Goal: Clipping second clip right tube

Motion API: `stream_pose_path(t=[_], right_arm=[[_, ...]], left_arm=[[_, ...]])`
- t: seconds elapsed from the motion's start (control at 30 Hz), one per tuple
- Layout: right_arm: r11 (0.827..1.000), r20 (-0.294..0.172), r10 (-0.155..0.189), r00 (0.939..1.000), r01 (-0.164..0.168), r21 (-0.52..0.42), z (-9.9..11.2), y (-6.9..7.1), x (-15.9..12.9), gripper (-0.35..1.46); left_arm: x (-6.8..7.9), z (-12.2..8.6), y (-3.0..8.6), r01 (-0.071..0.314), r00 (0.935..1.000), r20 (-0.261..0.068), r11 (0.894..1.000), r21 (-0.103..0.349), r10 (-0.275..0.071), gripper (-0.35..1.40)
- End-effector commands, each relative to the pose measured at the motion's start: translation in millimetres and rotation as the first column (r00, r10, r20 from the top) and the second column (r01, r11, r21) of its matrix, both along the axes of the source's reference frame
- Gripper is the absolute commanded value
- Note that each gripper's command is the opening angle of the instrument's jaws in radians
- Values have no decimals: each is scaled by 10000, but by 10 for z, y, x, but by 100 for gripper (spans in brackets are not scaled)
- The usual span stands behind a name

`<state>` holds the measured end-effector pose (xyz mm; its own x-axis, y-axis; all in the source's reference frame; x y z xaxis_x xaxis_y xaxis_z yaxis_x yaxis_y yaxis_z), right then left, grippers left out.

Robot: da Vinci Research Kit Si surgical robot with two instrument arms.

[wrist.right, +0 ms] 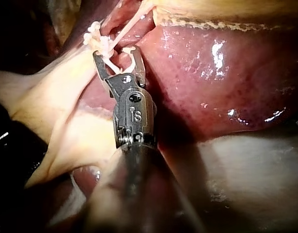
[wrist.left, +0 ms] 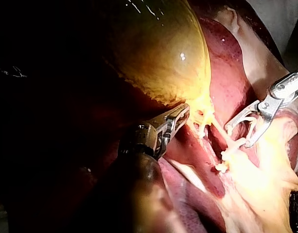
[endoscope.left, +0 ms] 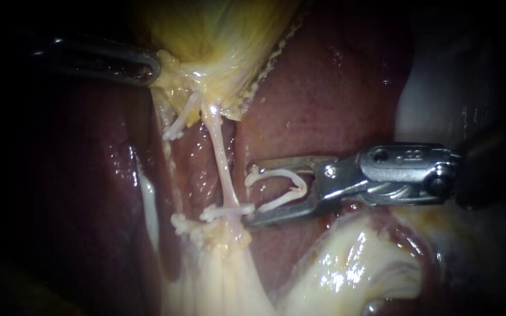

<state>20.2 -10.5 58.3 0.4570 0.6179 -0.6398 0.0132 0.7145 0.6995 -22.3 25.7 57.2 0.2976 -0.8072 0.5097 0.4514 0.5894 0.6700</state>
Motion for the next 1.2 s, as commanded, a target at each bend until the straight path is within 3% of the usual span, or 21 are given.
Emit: stream_pose_path(t=[0.03,0.2,0.47,0.67,0.87,0.97,1.2], right_arm=[[9998,96,84,9999,-85,164,6,-2,8,50],[9950,511,408,9979,-453,889,24,-7,35,50],[9666,-163,845,9963,-780,2440,25,-9,48,50],[9326,-976,1047,9897,-636,3554,16,-7,50,50],[9061,-1791,984,9789,-138,4228,-9,3,50,50],[8942,-1969,1019,9751,-30,4477,-16,7,49,49],[8816,-1741,1318,9759,-351,4707,-17,8,44,47]], left_arm=[[-1,1,0,10,10000,-12,10000,-1,-10,-35],[-1,2,-1,15,10000,-17,10000,-7,-15,-35],[-3,3,-2,25,10000,-28,10000,-18,-25,-35],[-3,3,-2,26,10000,-29,10000,-20,-26,-35],[-3,3,-3,26,10000,-30,10000,-22,-26,-35],[-3,3,-3,27,10000,-30,10000,-23,-27,-35],[-3,4,-3,26,10000,-32,10000,-28,-26,-35]])
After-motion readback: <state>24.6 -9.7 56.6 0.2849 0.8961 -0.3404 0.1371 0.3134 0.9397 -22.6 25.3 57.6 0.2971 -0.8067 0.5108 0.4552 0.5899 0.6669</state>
